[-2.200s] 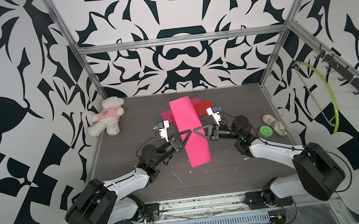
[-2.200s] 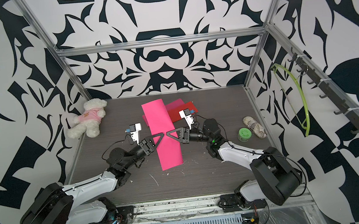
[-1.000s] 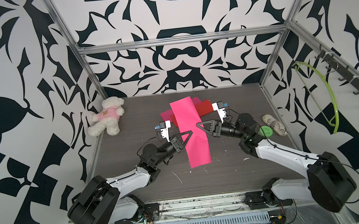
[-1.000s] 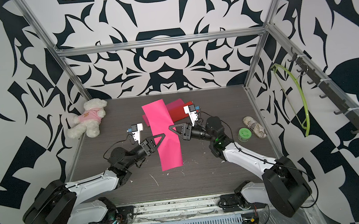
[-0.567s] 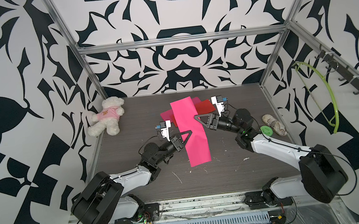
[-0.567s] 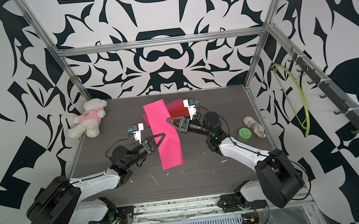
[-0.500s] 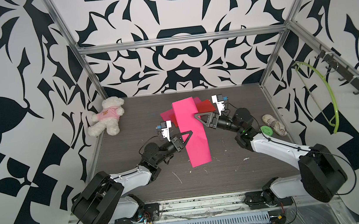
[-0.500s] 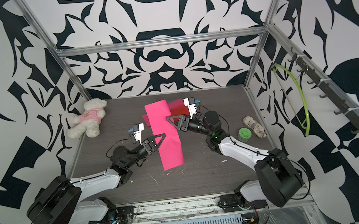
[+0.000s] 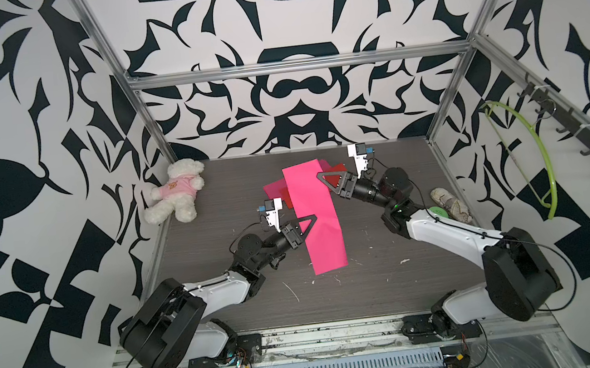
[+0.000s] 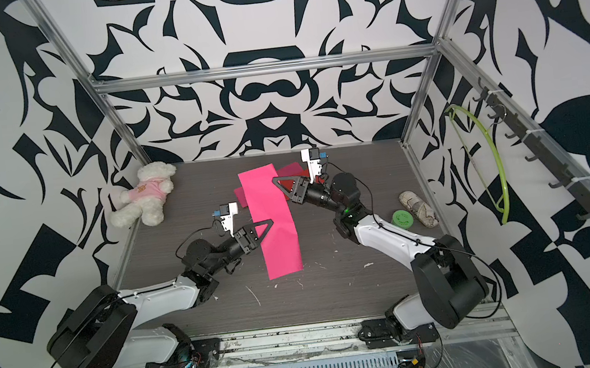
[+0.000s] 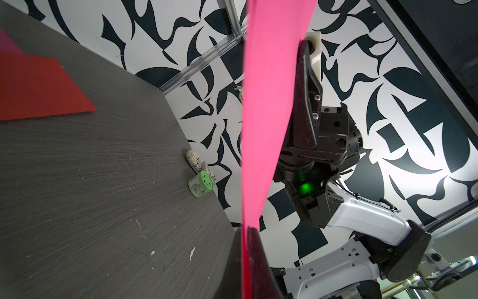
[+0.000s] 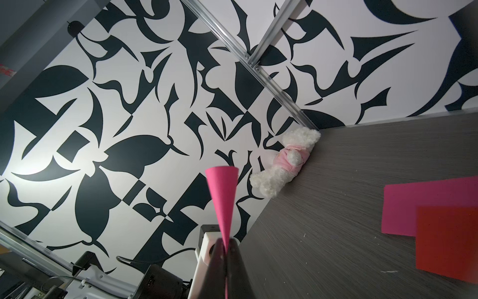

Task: Fold the rectangular paper in half along the long edge
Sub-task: Fold the paper.

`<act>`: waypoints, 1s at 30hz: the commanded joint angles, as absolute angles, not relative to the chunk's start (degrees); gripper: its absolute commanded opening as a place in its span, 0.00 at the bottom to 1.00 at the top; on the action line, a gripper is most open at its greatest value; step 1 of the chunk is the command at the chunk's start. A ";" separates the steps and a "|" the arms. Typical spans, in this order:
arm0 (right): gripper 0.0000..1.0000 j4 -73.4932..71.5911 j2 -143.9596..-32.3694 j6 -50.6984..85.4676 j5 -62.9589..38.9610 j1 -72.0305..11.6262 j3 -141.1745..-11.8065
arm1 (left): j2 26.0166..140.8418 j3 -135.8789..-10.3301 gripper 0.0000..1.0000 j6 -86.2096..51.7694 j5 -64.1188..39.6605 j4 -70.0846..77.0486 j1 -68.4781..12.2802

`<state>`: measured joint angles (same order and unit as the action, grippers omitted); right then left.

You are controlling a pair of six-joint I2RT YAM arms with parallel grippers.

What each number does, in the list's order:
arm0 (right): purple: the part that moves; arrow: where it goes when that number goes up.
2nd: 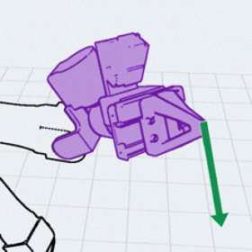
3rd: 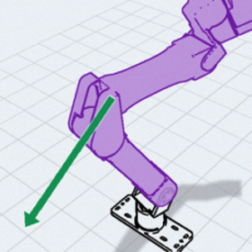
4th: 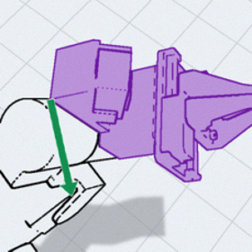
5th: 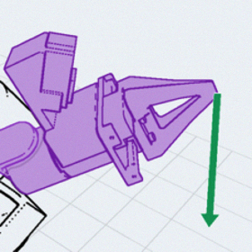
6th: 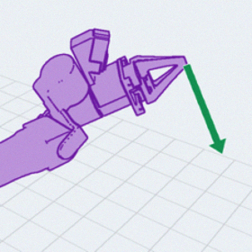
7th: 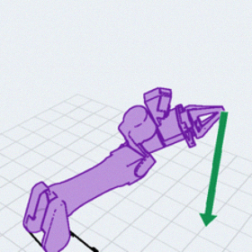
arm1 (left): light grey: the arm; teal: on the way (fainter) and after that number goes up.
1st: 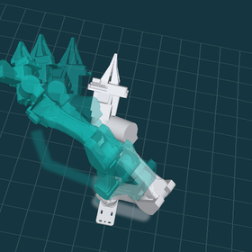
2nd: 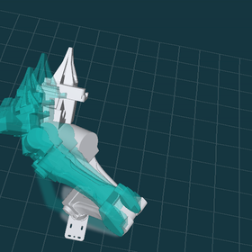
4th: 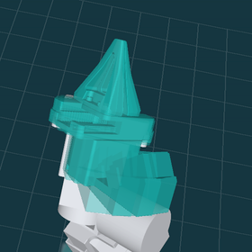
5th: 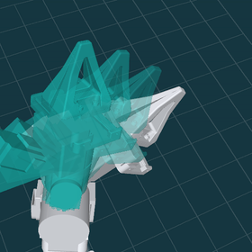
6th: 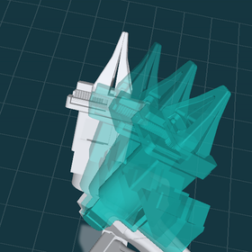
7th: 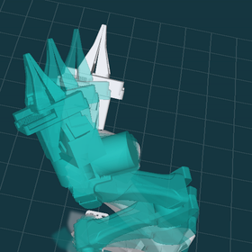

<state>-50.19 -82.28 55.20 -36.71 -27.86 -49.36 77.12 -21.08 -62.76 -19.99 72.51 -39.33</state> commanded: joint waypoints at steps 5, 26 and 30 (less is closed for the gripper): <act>0.00 -52.74 -82.20 54.03 -33.00 -27.28 -53.81 | 77.44 -21.11 0.00 -62.67 -20.86 74.27 -39.38; 0.26 -52.97 -83.68 55.81 -33.52 -27.01 -55.23 | 75.57 -19.87 0.00 -62.40 -20.90 73.17 -39.37; 0.00 -53.07 -83.72 55.73 -35.02 -27.03 -55.28 | 75.35 -19.63 0.00 -62.33 -20.74 73.31 -39.37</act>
<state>-50.43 -84.84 55.92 -33.58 -27.09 -53.43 76.64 -20.27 -63.02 -20.43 72.75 -39.38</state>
